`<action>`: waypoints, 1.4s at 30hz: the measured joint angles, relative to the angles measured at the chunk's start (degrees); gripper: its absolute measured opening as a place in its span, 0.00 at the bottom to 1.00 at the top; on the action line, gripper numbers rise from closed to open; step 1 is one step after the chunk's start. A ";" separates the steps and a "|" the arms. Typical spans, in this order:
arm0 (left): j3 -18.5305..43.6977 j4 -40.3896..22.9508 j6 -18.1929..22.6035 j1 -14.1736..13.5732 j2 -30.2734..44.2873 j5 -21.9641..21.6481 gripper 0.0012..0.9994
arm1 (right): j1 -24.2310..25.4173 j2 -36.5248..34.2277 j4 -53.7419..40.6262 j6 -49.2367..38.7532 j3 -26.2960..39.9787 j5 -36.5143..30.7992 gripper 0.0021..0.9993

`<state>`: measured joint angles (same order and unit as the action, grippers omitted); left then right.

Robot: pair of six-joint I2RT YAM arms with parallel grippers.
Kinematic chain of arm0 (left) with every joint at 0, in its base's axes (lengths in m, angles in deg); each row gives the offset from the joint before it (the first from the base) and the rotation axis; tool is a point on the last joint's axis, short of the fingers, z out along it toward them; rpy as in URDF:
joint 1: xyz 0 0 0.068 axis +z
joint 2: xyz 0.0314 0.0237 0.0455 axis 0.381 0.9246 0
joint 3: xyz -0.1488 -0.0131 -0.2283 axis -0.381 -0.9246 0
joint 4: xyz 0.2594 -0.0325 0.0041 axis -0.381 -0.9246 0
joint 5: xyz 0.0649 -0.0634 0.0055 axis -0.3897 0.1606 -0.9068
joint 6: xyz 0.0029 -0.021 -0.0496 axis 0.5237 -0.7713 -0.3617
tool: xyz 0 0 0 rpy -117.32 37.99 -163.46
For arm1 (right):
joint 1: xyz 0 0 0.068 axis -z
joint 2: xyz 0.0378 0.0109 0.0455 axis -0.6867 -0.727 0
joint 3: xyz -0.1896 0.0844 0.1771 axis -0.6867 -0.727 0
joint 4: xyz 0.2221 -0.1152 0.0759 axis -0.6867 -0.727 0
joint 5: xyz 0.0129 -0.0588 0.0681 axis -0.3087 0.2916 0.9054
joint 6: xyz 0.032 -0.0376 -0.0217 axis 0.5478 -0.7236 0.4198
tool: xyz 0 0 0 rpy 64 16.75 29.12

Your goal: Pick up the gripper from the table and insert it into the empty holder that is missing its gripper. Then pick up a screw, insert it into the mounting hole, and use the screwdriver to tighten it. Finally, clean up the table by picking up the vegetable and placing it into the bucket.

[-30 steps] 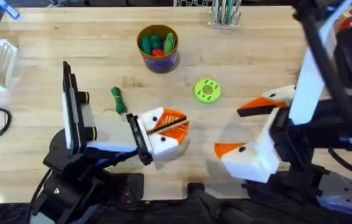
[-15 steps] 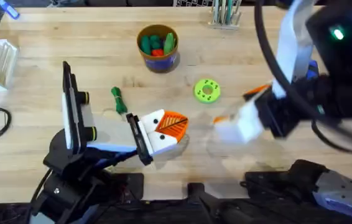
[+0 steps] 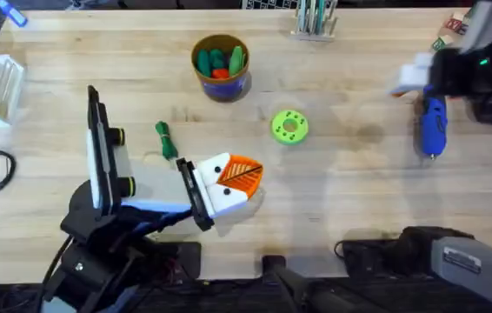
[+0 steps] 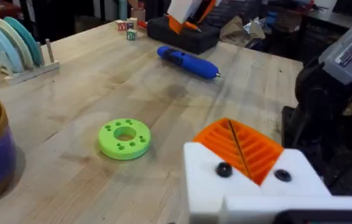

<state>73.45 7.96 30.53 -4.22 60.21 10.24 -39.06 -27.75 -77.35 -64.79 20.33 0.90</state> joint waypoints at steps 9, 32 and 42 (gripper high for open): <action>0.00 0.00 0.00 0.00 0.00 -0.02 0.01 | 15.27 -8.18 15.43 -9.53 -0.02 -2.13 0.99; 0.00 0.00 0.00 0.00 0.00 -0.02 0.01 | 20.69 -32.51 26.47 -17.57 -0.04 3.11 0.99; 0.00 0.00 0.00 0.00 0.00 -0.02 0.01 | 23.56 -32.62 26.87 -13.99 -0.04 4.63 0.98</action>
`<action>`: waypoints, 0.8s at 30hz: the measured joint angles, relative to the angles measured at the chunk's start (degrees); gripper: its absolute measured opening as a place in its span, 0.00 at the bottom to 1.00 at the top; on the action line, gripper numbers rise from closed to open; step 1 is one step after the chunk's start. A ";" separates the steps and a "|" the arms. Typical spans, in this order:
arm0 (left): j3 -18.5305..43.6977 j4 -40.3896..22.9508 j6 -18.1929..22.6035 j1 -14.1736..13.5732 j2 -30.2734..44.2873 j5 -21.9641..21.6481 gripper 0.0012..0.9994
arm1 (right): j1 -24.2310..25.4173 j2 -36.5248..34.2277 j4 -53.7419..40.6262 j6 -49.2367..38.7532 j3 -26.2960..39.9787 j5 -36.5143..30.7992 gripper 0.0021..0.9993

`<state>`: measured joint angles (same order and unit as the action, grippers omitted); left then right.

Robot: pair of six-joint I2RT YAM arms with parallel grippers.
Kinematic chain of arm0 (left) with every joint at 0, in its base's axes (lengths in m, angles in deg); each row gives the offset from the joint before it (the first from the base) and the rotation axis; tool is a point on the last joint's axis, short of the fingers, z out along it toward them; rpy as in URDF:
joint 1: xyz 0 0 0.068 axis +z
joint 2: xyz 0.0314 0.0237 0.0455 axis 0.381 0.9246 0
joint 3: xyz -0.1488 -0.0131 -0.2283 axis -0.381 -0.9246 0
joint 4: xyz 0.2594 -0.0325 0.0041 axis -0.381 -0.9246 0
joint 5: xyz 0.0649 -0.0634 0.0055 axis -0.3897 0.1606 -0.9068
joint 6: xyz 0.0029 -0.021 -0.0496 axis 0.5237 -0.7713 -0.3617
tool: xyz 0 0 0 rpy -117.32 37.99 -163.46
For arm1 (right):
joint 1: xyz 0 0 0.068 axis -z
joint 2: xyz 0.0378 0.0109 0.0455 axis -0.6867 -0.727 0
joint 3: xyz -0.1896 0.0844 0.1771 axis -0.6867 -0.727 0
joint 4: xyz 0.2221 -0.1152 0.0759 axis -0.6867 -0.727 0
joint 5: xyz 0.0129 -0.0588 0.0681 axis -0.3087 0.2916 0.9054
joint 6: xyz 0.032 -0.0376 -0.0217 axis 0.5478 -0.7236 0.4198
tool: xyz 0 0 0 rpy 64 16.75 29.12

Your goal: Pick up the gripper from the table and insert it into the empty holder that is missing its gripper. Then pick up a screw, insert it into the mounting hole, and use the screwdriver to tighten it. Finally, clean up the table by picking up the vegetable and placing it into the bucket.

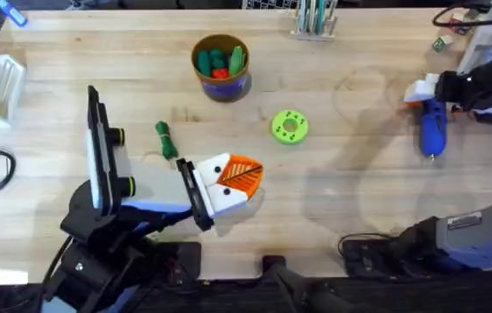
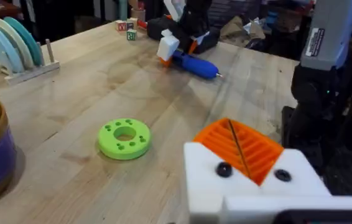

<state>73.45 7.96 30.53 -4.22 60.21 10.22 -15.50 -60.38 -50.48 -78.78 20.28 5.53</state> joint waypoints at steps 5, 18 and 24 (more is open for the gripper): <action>0.00 0.00 0.00 0.00 0.00 0.00 0.01 | 0.65 -0.64 0.03 1.25 0.00 2.83 0.80; 0.00 0.00 0.00 0.00 0.00 0.00 0.01 | 0.71 -0.95 0.67 1.69 0.04 3.61 0.02; 0.00 0.00 0.00 0.00 0.00 0.00 0.01 | 0.64 0.87 -0.60 1.71 -0.35 5.83 0.02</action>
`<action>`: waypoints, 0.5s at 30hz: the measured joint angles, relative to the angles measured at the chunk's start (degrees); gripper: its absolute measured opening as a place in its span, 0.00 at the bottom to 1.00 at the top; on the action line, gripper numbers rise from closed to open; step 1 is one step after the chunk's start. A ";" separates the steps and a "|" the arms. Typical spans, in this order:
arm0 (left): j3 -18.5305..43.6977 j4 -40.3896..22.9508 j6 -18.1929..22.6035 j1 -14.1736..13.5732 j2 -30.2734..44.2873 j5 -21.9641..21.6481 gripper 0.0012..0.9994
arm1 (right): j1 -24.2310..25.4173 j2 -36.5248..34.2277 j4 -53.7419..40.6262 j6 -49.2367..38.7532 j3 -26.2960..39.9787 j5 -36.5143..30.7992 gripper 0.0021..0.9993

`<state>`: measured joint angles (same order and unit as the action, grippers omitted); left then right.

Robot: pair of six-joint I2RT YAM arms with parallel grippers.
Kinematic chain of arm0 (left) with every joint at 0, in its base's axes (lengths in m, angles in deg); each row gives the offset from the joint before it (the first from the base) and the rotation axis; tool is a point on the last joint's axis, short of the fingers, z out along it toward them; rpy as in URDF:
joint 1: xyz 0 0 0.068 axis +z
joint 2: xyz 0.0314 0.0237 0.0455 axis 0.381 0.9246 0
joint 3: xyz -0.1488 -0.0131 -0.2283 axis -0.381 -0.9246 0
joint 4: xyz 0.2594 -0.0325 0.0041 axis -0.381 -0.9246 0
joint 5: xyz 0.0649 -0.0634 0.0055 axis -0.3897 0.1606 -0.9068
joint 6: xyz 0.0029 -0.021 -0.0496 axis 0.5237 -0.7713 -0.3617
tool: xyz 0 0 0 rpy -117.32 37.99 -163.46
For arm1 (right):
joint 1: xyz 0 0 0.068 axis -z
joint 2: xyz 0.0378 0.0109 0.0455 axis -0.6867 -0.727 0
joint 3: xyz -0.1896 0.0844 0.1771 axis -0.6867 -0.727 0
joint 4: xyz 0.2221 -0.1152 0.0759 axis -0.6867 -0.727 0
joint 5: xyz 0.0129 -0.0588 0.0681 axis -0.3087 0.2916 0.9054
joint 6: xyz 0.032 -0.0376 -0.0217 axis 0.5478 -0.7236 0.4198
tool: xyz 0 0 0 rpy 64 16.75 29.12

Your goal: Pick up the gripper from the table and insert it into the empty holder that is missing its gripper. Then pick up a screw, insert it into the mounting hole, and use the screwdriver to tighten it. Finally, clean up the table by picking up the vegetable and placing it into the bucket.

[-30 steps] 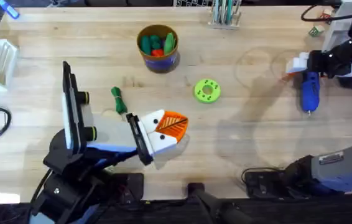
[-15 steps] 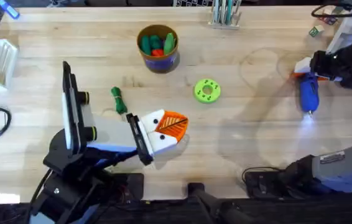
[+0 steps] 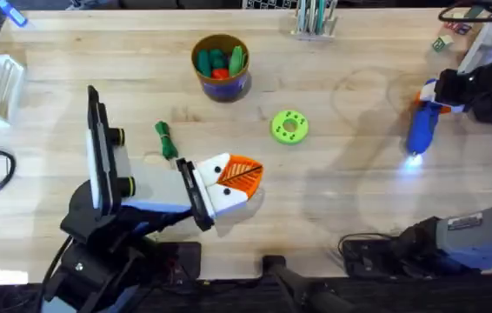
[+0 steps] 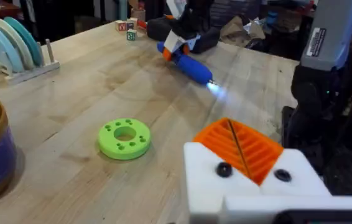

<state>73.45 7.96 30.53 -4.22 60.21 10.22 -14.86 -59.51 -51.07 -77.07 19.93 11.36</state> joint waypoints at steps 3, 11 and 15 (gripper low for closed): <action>0.00 0.00 0.00 0.00 0.00 0.00 0.01 | -0.75 4.22 -0.28 0.00 -0.52 1.36 0.02; 0.00 0.00 0.00 0.00 0.00 -0.23 0.01 | -7.51 24.61 -3.72 0.76 -0.54 2.83 0.02; 0.00 0.00 0.00 0.00 0.00 -0.26 0.01 | -12.20 33.41 -5.84 2.28 -0.54 3.29 0.02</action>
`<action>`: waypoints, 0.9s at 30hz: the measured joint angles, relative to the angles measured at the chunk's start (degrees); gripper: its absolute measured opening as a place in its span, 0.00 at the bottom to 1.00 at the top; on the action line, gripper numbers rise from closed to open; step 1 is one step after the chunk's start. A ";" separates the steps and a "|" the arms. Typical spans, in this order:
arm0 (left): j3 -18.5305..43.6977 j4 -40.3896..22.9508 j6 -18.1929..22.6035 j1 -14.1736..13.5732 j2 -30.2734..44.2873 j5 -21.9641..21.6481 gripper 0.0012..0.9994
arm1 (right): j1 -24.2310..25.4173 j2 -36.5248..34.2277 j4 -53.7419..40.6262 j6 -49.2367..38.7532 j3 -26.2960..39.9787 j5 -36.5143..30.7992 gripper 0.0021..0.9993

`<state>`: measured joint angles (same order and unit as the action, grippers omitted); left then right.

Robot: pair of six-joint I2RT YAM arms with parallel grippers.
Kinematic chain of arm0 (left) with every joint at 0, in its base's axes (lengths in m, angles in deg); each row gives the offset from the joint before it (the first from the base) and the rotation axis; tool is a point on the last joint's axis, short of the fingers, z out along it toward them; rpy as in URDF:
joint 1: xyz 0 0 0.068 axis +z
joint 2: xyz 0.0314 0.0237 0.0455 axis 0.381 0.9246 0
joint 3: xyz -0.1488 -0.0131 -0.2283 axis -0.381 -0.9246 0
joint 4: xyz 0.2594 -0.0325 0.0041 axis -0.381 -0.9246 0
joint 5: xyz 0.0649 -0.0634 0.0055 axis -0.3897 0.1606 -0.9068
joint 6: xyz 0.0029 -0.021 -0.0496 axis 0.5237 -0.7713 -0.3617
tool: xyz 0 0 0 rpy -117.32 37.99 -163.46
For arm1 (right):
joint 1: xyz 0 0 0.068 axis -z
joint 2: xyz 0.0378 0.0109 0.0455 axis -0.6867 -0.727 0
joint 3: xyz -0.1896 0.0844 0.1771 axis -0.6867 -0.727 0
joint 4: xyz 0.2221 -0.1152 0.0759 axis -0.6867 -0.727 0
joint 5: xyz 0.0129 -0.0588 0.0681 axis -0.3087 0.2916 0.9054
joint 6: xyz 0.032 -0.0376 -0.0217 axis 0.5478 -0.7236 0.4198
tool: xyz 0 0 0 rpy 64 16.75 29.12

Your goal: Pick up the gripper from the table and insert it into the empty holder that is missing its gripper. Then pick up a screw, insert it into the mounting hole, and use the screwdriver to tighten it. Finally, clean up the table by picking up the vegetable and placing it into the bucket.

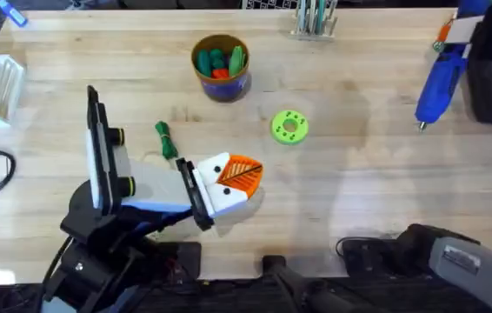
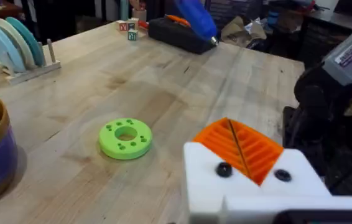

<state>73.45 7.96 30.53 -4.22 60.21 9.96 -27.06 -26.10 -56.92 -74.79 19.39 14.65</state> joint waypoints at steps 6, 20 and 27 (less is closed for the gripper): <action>0.00 0.00 0.00 0.00 0.00 -0.14 0.01 | -4.38 13.56 1.15 7.32 -4.93 0.64 0.02; 0.00 0.02 0.00 0.00 0.00 -0.15 0.01 | -23.18 46.71 39.54 29.44 -36.89 18.98 0.02; 0.00 0.02 0.00 0.00 0.00 -0.17 0.01 | -34.45 44.15 55.30 31.12 -37.55 20.26 0.02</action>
<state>73.45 7.98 30.53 -4.22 60.21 9.78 -61.51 18.06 -1.62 -43.67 -18.16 34.91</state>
